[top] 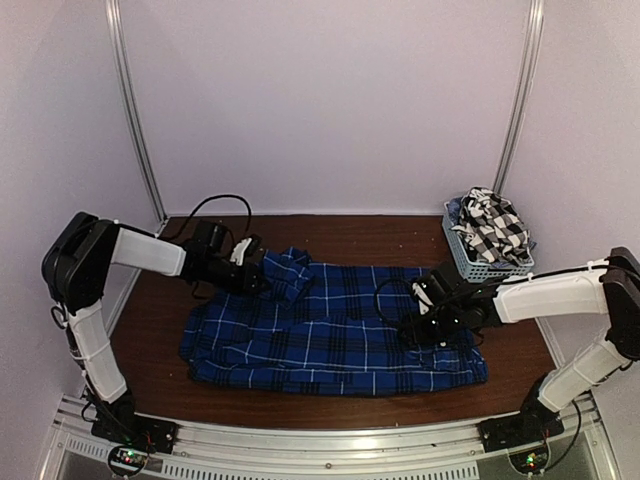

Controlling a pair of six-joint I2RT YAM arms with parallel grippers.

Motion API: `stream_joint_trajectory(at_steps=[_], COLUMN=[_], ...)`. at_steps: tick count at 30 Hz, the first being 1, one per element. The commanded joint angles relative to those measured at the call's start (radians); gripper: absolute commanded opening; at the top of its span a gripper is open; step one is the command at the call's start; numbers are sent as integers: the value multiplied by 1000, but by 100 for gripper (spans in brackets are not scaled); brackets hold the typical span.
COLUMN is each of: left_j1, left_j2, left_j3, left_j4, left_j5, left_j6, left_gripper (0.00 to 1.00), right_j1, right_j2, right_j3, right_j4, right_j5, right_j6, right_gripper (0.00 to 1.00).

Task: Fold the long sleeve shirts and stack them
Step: Pick up the sleeve from the 1/3-folded shirt, then fold the 1/3-folded shirt at the center of the board.

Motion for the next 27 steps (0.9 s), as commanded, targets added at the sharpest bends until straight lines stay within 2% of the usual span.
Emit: stream_joint_trajectory(at_steps=[1,5,8,10,16,21,27], left_j1=[-1,-26,-78,-116,-196,-228,-245], left_j2=[-144,-267,-333,-357,-385,-400,-419], left_j3=[-22,-33,-15,20,154,156,166], left_j4=[97,215,321,362,275,273,233], left_j5=[88,137,121,108,59,45,26], left_j6=[-89,-318,-508,-579,-569,-583,-552], left_gripper=[0,0,0,0,0,0,0], right_j1=[-6,-6,-6,-6,-6,3,7], right_j2=[-21,-46,-56,-56,-49,-82,-134], right_j3=[36,110,192,245,377,419,410], right_j4=[-21,-55,-59,-42,22,83,135], right_j5=[9,1,-37,-81,-219,-299,-374], right_j6=[-5,-13,-15,-17,-17,-20,-14], right_gripper=[53,53,54,55,57,67,72])
